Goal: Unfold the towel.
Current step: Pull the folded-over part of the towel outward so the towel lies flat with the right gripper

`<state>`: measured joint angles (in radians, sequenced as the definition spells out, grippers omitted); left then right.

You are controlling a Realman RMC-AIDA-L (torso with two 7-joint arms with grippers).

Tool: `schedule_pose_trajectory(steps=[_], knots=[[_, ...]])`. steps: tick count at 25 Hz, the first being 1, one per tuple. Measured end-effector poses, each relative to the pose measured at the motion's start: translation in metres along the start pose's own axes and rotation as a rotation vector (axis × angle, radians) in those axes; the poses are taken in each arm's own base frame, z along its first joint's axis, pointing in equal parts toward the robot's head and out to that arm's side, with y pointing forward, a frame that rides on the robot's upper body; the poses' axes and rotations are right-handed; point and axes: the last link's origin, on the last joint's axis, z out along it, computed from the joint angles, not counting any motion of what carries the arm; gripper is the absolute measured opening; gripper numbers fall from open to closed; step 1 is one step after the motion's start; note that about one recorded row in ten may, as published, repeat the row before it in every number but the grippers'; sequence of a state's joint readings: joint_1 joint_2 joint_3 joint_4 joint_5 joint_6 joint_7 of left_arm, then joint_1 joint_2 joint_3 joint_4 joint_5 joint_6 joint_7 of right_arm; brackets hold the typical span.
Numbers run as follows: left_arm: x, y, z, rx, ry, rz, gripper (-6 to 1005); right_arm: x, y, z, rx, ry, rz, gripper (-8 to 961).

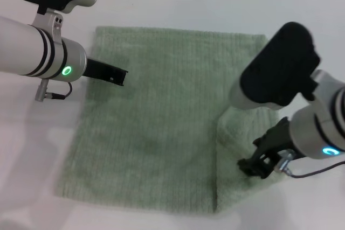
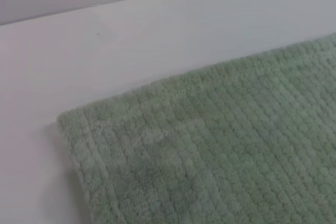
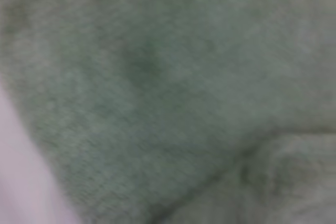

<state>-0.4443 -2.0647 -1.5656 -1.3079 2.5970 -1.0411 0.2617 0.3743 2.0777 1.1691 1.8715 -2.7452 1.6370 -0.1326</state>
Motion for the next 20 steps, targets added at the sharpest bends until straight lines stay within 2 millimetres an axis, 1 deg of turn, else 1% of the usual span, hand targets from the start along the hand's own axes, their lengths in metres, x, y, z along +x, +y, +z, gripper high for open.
schedule_pose_trajectory(steps=[2, 4, 7, 10, 16, 20], knots=[[0.001, 0.0, -0.001, 0.0, 0.004, 0.003, -2, 0.001, -0.001, -0.007, 0.022, -0.03, 0.007, 509], [0.002, 0.001, -0.002, 0.001, 0.013, 0.005, -2, -0.005, 0.003, -0.016, 0.029, -0.101, -0.01, 512], [0.005, 0.002, -0.005, 0.001, 0.027, 0.01, -2, -0.016, 0.011, -0.016, 0.026, -0.172, -0.055, 517], [0.004, 0.002, -0.006, 0.0, 0.028, 0.009, -2, -0.023, 0.013, -0.004, 0.023, -0.186, -0.093, 522], [0.001, 0.001, -0.006, 0.001, 0.023, 0.004, -2, -0.037, 0.015, 0.032, 0.023, -0.149, -0.177, 531], [0.001, 0.001, -0.006, 0.001, 0.022, 0.003, -2, -0.042, 0.015, 0.043, 0.018, -0.115, -0.204, 538]])
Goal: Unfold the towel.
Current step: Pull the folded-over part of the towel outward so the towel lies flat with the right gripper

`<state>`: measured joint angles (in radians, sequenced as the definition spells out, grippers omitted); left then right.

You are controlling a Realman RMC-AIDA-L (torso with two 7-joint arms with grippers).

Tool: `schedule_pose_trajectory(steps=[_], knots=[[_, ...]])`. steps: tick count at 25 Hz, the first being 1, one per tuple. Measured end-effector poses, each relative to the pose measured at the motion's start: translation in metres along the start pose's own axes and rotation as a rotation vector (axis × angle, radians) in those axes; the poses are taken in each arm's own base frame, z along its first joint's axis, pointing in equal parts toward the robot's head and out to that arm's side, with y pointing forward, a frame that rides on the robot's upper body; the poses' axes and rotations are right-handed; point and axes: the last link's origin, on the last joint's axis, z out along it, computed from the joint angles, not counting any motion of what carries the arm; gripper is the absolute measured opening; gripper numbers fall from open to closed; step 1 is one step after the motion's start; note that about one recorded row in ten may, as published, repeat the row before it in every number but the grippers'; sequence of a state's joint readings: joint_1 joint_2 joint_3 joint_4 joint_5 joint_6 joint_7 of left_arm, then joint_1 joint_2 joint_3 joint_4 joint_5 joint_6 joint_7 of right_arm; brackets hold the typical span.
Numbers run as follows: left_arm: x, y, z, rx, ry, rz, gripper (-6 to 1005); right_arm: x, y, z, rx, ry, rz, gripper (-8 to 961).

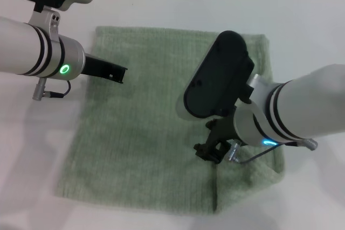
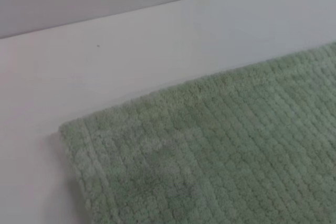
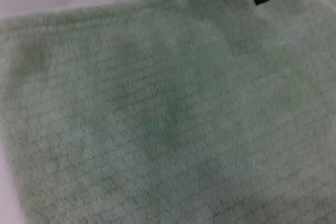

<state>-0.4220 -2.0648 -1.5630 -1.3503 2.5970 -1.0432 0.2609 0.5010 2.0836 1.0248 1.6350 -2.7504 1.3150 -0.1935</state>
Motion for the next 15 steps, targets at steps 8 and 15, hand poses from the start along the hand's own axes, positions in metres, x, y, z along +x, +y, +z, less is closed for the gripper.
schedule_pose_trajectory(steps=[8, 15], knots=[[-0.002, -0.001, 0.001, 0.001, -0.007, -0.005, -3, 0.014, -0.006, 0.004, -0.033, 0.097, 0.043, 550], [-0.001, -0.001, 0.0, 0.0, -0.007, 0.001, -3, 0.029, -0.008, -0.011, -0.048, 0.147, 0.098, 561]])
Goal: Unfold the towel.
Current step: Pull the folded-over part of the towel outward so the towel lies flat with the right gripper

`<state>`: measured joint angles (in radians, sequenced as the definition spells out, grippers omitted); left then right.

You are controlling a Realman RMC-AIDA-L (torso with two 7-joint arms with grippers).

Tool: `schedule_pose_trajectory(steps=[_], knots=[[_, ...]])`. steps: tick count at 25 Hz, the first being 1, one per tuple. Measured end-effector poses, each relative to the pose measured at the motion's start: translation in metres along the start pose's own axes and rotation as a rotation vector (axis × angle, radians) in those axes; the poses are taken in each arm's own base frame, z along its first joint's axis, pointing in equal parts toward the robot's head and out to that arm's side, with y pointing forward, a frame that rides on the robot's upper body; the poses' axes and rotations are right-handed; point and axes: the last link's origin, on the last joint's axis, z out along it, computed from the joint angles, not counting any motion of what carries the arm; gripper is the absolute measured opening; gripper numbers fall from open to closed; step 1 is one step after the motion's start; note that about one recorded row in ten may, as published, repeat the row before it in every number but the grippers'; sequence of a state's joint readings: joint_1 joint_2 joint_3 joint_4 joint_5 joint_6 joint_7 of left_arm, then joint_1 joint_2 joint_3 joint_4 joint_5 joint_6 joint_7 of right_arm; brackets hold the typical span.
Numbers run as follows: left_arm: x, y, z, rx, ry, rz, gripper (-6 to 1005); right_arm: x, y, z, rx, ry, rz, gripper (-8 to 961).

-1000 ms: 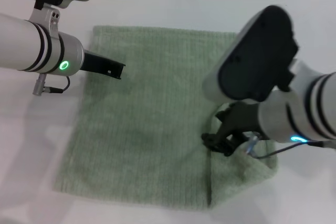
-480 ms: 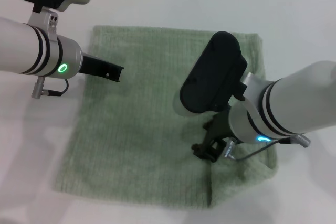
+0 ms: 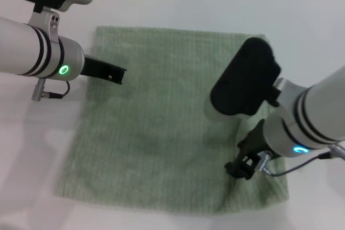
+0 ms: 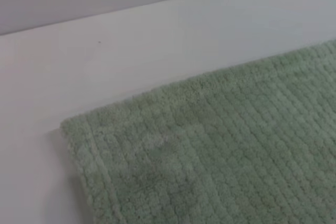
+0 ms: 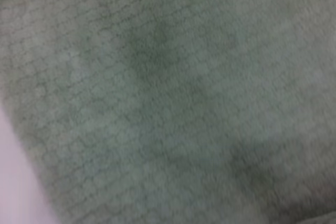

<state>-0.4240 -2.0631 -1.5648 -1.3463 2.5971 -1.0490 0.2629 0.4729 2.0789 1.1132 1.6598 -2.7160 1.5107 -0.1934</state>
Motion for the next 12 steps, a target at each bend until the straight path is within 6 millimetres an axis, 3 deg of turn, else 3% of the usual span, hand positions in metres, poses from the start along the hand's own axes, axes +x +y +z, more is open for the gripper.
schedule_pose_trajectory(steps=[6, 12], knots=[[0.0, 0.0, -0.001, 0.0, -0.002, 0.003, -3, 0.012, 0.002, -0.028, -0.005, -0.045, 0.052, 571], [0.0, 0.0, -0.001, -0.001, -0.002, 0.005, -3, 0.017, -0.003, -0.04, 0.021, -0.094, 0.093, 580]])
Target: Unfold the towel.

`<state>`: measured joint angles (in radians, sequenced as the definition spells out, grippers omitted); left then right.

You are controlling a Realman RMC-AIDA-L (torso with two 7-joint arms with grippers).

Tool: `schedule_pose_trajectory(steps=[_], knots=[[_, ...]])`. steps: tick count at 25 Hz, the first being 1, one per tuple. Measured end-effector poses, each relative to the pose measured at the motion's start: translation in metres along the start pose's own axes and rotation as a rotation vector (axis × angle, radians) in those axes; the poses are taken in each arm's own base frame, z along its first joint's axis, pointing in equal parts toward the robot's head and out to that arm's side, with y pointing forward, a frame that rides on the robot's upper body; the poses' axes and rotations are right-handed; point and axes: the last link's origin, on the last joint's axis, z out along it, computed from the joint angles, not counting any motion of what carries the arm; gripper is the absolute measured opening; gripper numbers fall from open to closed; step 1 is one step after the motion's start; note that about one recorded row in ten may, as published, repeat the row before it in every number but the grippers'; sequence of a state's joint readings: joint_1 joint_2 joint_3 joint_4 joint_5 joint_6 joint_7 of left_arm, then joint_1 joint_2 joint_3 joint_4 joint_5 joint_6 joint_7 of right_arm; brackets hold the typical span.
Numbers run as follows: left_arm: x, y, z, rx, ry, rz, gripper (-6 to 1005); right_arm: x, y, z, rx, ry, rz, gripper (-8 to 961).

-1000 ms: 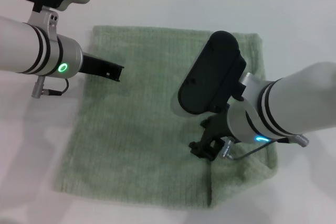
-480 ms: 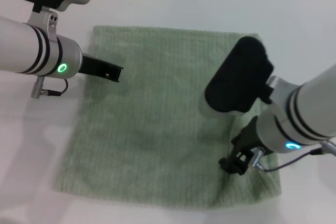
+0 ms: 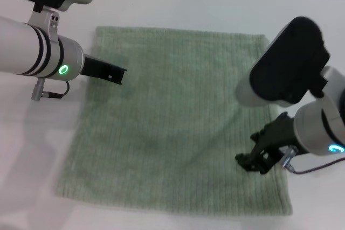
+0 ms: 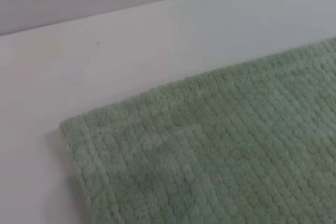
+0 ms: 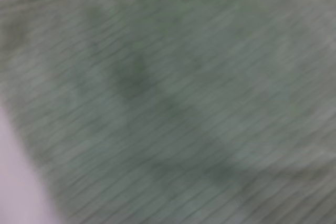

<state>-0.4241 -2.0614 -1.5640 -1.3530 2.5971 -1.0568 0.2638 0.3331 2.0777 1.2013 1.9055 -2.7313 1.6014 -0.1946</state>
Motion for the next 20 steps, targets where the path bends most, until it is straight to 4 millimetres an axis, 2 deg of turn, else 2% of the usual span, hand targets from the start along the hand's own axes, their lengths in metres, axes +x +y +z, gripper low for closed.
schedule_pose_trajectory(steps=[3, 6, 9, 12, 14, 16, 18, 19, 20], knots=[[0.003, -0.003, -0.002, 0.022, 0.024, 0.011, -3, -0.001, -0.014, -0.001, 0.087, -0.076, 0.031, 585], [0.011, -0.018, -0.011, 0.136, 0.107, 0.064, -3, -0.003, -0.035, -0.001, 0.217, -0.22, 0.058, 590], [0.02, -0.041, -0.03, 0.299, 0.284, 0.12, -3, -0.002, -0.056, 0.0, 0.319, -0.406, 0.086, 594], [0.02, -0.057, -0.05, 0.397, 0.506, 0.109, -3, -0.002, -0.069, -0.003, 0.432, -0.635, 0.106, 599], [0.013, -0.062, -0.07, 0.468, 0.714, 0.111, -3, -0.003, -0.072, -0.006, 0.492, -0.768, 0.116, 602], [-0.003, -0.06, -0.082, 0.524, 0.878, 0.13, -3, -0.003, -0.073, -0.004, 0.549, -0.922, 0.128, 605], [-0.027, -0.058, -0.088, 0.58, 1.045, 0.142, -2, 0.002, -0.073, 0.002, 0.6, -1.081, 0.143, 609], [-0.04, -0.058, -0.088, 0.597, 1.099, 0.135, -2, 0.015, -0.07, 0.018, 0.628, -1.201, 0.166, 610], [-0.053, -0.059, -0.087, 0.609, 1.152, 0.122, 1, 0.015, -0.07, 0.018, 0.628, -1.201, 0.166, 612]])
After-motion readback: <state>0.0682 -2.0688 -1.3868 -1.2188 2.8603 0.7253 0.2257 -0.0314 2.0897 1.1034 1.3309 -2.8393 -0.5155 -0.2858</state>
